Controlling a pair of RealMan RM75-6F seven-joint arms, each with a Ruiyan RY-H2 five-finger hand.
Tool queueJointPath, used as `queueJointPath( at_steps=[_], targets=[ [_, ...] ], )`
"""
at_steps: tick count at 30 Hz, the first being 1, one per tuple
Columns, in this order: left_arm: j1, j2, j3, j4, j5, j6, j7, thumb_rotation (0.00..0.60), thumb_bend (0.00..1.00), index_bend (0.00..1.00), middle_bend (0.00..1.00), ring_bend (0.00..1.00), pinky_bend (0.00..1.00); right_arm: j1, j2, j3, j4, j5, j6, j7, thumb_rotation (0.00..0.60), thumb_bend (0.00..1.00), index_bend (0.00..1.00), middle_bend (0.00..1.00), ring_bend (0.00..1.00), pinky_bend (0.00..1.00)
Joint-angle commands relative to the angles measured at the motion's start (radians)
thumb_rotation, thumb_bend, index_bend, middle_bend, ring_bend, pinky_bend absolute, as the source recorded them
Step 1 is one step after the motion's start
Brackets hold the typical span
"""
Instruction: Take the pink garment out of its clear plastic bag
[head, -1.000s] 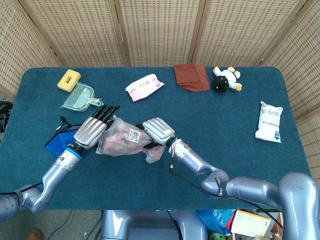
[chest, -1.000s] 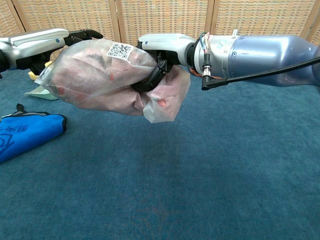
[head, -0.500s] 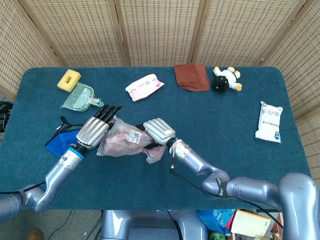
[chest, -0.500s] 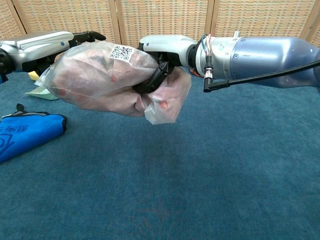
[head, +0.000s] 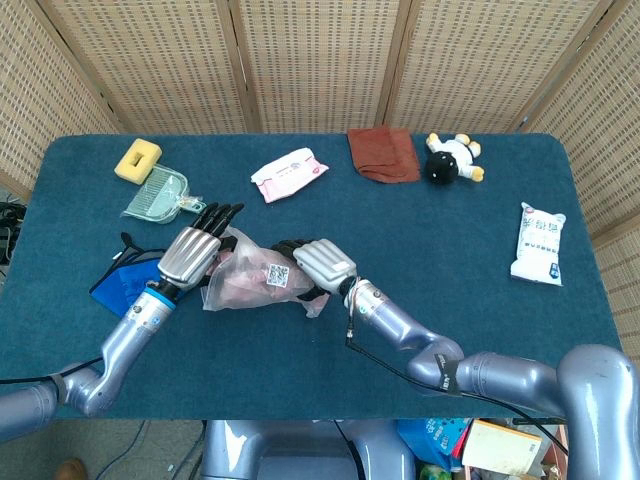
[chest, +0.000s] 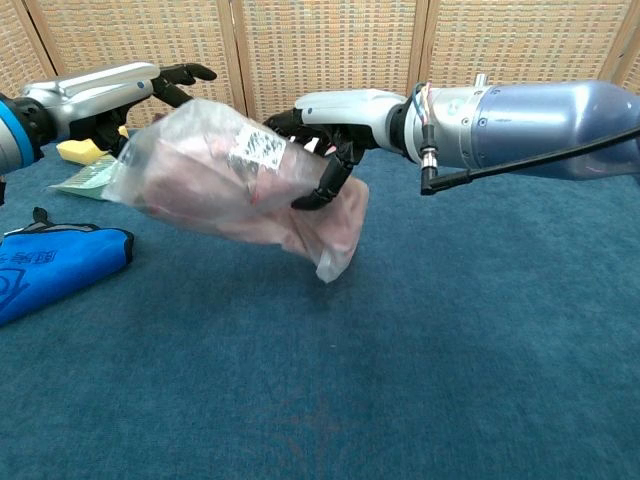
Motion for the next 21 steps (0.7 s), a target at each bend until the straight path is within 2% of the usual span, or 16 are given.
queueJointPath(
  at_steps=[1, 5, 8, 9, 10, 11, 12, 13, 16, 18, 19, 21],
  targets=[
    [-0.031, -0.039, -0.029, 0.039, -0.062, -0.056, -0.010, 0.600, 0.47, 0.75, 0.00, 0.00, 0.00, -0.004, 0.041, -0.025, -0.017, 0.075, -0.006, -0.063, 0.600, 0.00, 0.00, 0.00, 0.00, 0.00],
    [-0.060, -0.076, -0.047, 0.097, -0.102, -0.109, -0.043, 0.600, 0.47, 0.75, 0.00, 0.00, 0.00, -0.040, 0.093, -0.052, -0.043, 0.070, 0.030, -0.087, 0.600, 0.00, 0.00, 0.00, 0.00, 0.00],
    [-0.078, -0.104, -0.055, 0.148, -0.106, -0.123, -0.061, 0.600, 0.47, 0.75, 0.00, 0.00, 0.00, -0.082, 0.142, -0.090, -0.061, -0.001, 0.083, -0.112, 0.600, 0.00, 0.00, 0.00, 0.00, 0.00],
    [-0.083, -0.110, -0.057, 0.159, -0.105, -0.125, -0.067, 0.600, 0.47, 0.75, 0.00, 0.00, 0.00, -0.095, 0.153, -0.101, -0.064, -0.026, 0.101, -0.117, 0.600, 0.00, 0.00, 0.01, 0.00, 0.01],
    [-0.086, -0.114, -0.060, 0.164, -0.105, -0.126, -0.070, 0.600, 0.47, 0.75, 0.00, 0.00, 0.00, -0.105, 0.162, -0.112, -0.064, -0.045, 0.115, -0.123, 0.600, 0.00, 0.00, 0.06, 0.05, 0.05],
    [-0.089, -0.116, -0.061, 0.169, -0.104, -0.126, -0.073, 0.600, 0.47, 0.75, 0.00, 0.00, 0.00, -0.115, 0.170, -0.121, -0.065, -0.064, 0.129, -0.129, 0.600, 0.00, 0.00, 0.12, 0.11, 0.10],
    [-0.093, -0.119, -0.065, 0.174, -0.102, -0.125, -0.076, 0.600, 0.47, 0.75, 0.00, 0.00, 0.00, -0.129, 0.179, -0.135, -0.063, -0.090, 0.154, -0.142, 0.600, 0.00, 0.00, 0.25, 0.26, 0.22],
    [-0.096, -0.121, -0.068, 0.177, -0.101, -0.125, -0.079, 0.600, 0.47, 0.75, 0.00, 0.00, 0.00, -0.145, 0.185, -0.151, -0.057, -0.127, 0.191, -0.162, 0.600, 0.00, 0.00, 0.39, 0.44, 0.39],
    [-0.111, -0.125, -0.080, 0.185, -0.105, -0.129, -0.081, 0.600, 0.47, 0.75, 0.00, 0.00, 0.00, -0.198, 0.195, -0.232, -0.015, -0.289, 0.295, -0.214, 0.600, 0.00, 0.05, 0.64, 0.70, 0.84],
    [-0.120, -0.123, -0.087, 0.181, -0.117, -0.138, -0.078, 0.600, 0.47, 0.75, 0.00, 0.00, 0.00, -0.224, 0.193, -0.291, 0.033, -0.410, 0.349, -0.215, 0.600, 0.01, 0.12, 0.73, 0.79, 0.97],
    [-0.126, -0.122, -0.091, 0.177, -0.121, -0.144, -0.072, 0.600, 0.47, 0.75, 0.00, 0.00, 0.00, -0.232, 0.187, -0.340, 0.081, -0.527, 0.406, -0.235, 0.600, 0.03, 0.16, 0.77, 0.83, 1.00],
    [-0.133, -0.120, -0.094, 0.167, -0.135, -0.152, -0.060, 0.600, 0.47, 0.75, 0.00, 0.00, 0.00, -0.238, 0.160, -0.385, 0.177, -0.664, 0.488, -0.184, 0.600, 0.06, 0.21, 0.81, 0.86, 1.00]
  ],
)
